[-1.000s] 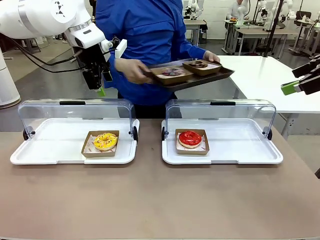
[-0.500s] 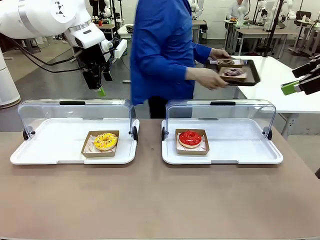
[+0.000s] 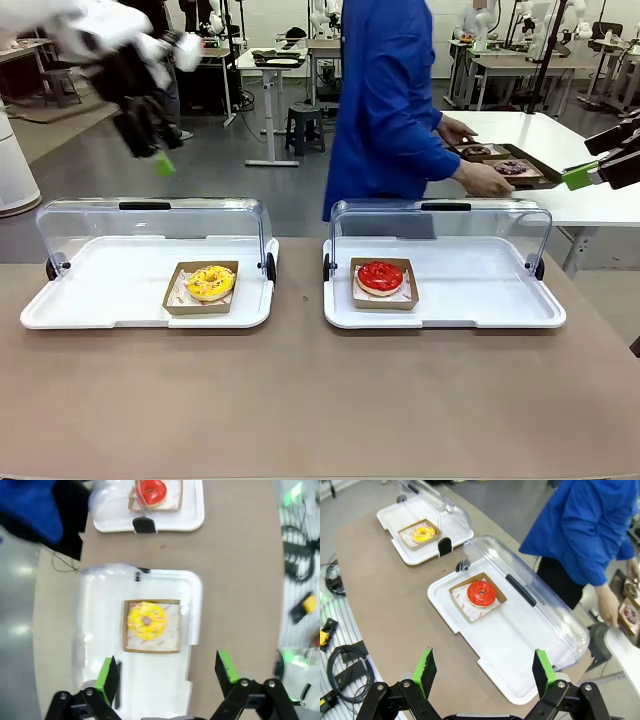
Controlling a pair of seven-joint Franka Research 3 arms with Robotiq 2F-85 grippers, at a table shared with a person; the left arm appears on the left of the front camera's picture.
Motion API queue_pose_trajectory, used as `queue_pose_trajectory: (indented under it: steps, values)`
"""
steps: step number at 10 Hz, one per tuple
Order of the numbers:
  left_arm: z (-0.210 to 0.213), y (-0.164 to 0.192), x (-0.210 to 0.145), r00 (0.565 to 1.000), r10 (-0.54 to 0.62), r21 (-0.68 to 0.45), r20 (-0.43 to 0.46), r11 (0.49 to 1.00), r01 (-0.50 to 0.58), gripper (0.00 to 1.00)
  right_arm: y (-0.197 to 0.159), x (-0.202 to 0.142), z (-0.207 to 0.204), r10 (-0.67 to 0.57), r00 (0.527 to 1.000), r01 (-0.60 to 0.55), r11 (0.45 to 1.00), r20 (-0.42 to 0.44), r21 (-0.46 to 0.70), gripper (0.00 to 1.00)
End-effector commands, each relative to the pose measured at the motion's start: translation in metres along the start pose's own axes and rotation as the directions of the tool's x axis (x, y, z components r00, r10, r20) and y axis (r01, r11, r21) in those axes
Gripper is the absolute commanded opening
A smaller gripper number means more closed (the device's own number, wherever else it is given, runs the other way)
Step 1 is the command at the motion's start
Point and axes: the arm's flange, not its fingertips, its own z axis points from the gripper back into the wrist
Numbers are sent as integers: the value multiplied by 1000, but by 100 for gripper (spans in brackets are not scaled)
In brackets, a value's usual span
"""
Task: Provide the desired donut to the person.
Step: Place the picked Paper togo box onto the Handle tray extended by the person.
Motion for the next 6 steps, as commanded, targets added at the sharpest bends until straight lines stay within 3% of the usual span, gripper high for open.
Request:
queue_pose_trajectory:
  steps: [1, 2, 4, 5, 6]
  values:
    - [18, -49, -67, 978, 149, 48, 143, 986, -158, 100, 2, 0, -2, -9, 1000, 9, 1000, -14, -10, 100]
    - [23, -64, -99, 957, 193, 33, 216, 978, -204, 100, 2, 0, -2, -9, 1000, 9, 1000, -14, -10, 100]
    - [20, -91, -166, 901, 234, 184, 366, 931, -316, 100, 2, 0, -2, -9, 1000, 9, 1000, -14, -10, 100]
    - [17, -100, -192, 885, 211, 210, 415, 925, -318, 100, 2, 0, -2, -9, 1000, 9, 1000, -14, -10, 100]
    - [13, -105, -214, 882, 253, 246, 399, 897, -368, 100, 2, 0, -2, -9, 1000, 9, 1000, -14, -10, 100]
